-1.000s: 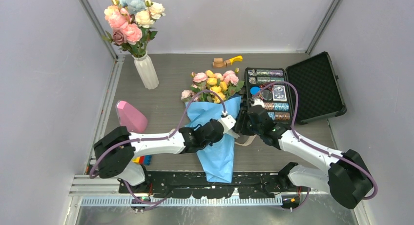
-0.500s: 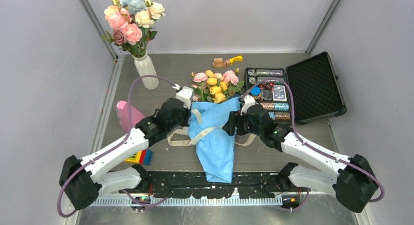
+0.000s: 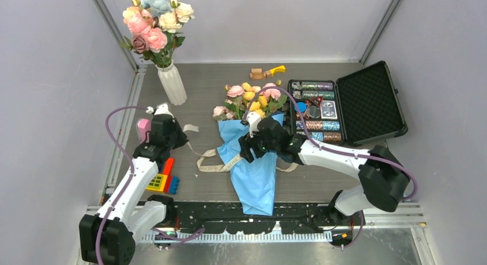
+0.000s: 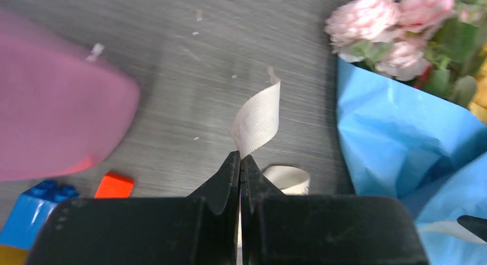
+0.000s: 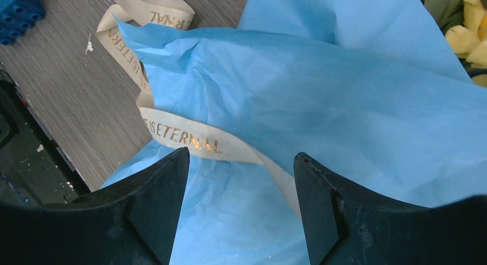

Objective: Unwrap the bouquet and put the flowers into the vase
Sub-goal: Untie the ribbon from the wrapping paper.

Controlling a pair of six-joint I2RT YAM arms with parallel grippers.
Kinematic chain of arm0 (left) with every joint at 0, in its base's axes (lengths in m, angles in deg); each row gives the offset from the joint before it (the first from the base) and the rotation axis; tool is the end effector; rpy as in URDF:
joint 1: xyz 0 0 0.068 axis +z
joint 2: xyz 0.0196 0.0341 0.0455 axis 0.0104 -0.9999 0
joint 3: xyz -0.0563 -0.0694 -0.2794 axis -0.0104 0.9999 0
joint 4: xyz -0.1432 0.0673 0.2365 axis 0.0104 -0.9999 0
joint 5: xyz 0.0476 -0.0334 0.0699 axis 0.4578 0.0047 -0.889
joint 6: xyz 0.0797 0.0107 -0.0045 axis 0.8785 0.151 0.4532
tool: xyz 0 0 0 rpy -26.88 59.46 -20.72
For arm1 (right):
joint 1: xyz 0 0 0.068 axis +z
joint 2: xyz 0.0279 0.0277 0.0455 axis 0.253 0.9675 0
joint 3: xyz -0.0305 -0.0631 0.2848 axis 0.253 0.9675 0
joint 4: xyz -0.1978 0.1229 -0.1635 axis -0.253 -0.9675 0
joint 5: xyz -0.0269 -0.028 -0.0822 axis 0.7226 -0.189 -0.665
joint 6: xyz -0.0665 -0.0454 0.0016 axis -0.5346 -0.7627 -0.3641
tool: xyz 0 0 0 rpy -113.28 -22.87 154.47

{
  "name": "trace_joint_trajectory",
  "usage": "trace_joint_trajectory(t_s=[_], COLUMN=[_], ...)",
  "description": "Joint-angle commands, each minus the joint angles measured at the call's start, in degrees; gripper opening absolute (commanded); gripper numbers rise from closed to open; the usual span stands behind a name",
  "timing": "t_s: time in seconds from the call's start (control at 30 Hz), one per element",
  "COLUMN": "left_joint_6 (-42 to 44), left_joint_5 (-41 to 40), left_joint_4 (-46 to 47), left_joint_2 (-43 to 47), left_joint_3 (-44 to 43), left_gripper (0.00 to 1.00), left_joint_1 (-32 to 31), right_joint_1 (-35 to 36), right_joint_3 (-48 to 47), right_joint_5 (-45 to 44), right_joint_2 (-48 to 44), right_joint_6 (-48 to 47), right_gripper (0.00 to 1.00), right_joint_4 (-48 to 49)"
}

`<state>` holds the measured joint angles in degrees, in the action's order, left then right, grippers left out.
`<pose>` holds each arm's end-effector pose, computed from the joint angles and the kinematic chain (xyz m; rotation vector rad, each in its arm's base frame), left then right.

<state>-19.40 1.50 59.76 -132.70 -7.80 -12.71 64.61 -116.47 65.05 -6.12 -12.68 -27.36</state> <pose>0.2380 -0.0429 0.2385 -0.4141 2.2023 -0.2733 0.2206 0.2706 0.2107 -0.8523 2.1161 0.6332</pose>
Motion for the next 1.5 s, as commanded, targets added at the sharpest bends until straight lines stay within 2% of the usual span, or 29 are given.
trace_joint_trajectory(t_s=[0.0, 0.1, 0.27, 0.4, 0.43, 0.5, 0.53, 0.6, 0.67, 0.73, 0.87, 0.9, 0.93, 1.03, 1.13, 1.2, 1.3, 1.37, 1.47], left_joint_6=[-4.6, -5.3, -5.6, -5.6, -5.5, -4.9, -4.6, -4.1, -3.8, -3.1, -1.6, -1.2, -0.8, 0.6, 0.7, 0.8, 0.9, 0.2, -2.9], left_joint_5=[1.3, 2.0, 2.1, 1.9, 1.9, 1.7, 1.5, 1.1, 0.6, 0.3, 0.8, 0.9, 1.1, 2.5, 3.8, 2.8, -0.1, 1.2, 8.0], left_joint_4=[1.4, 2.1, 4.0, 5.2, 5.4, 5.7, 5.7, 5.1, 4.0, 4.0, 3.8, 3.3, 2.6, -2.0, -4.2, -5.0, -6.8, -7.3, -4.1], left_joint_2=[2.4, 1.1, -1.6, -3.1, -3.3, -3.6, -3.6, -3.2, -2.0, -0.1, 2.9, 3.1, 3.0, 1.7, 0.6, 0.5, 0.2, -0.4, -2.1], left_joint_3=[3.5, 5.3, 6.6, 6.6, 6.7, 6.9, 6.9, 6.7, 6.2, 6.3, 6.2, 5.9, 5.2, 2.0, 0.6, -0.1, -2.2, -3.4, -3.0], left_gripper=[0.00, 0.00, 0.00, 0.00, 0.00, 0.00, 0.00, 0.00, 0.01, 0.13, 0.56, 0.65, 0.70, 0.77, 0.79, 0.80, 0.80, 0.80, 0.81], left_joint_1=[5.9, 8.8, 9.2, 9.6, 9.6, 9.7, 9.7, 9.6, 9.6, 9.7, 9.6, 9.6, 9.6, 9.5, 6.9, 3.0, -4.3, -8.9, -13.6], right_joint_1=[0.1, 0.2, 0.2, 0.2, 0.2, 0.2, 0.2, 0.3, 0.2, 0.3, 0.2, 0.2, 0.1, -0.3, -1.1, -1.6, -3.6, -6.7, -12.4], right_joint_3=[-3.8, -4.0, -5.2, -5.5, -5.7, -6.5, -6.6, -6.5, -6.0, -5.3, -3.5, -3.1, -3.0, -3.8, -6.7, -8.8, -9.2, -8.9, -6.0], right_joint_5=[2.8, 3.5, 3.6, 3.1, 2.6, 2.0, 1.8, 0.7, -0.7, -3.4, -12.0, -13.7, -18.0, -27.4, -38.6, -45.9, -57.6, -60.8, -61.7], right_joint_2=[3.3, 4.5, 6.8, 7.7, 7.9, 8.1, 8.0, 6.9, 4.5, 0.7, -8.9, -11.7, -12.9, -18.0, -20.7, -22.3, -23.2, -23.9, -25.7], right_joint_6=[-4.3, -4.5, -4.5, -4.1, -4.0, -3.8, -3.6, -3.1, -1.9, -0.4, 3.1, 4.3, 4.9, 8.4, 11.5, 12.7, 14.5, 16.3, 18.3], right_gripper=[0.72, 0.72, 0.69, 0.60, 0.54, 0.37, 0.24, 0.08, 0.01, 0.00, 0.00, 0.00, 0.00, 0.00, 0.00, 0.00, 0.00, 0.00, 0.00], right_joint_4=[2.4, 1.6, -2.3, -3.0, -3.6, -4.5, -4.7, -4.9, -4.8, -4.8, -5.2, -6.2, -7.0, -12.7, -20.3, -25.7, -28.9, -31.0, -31.5])
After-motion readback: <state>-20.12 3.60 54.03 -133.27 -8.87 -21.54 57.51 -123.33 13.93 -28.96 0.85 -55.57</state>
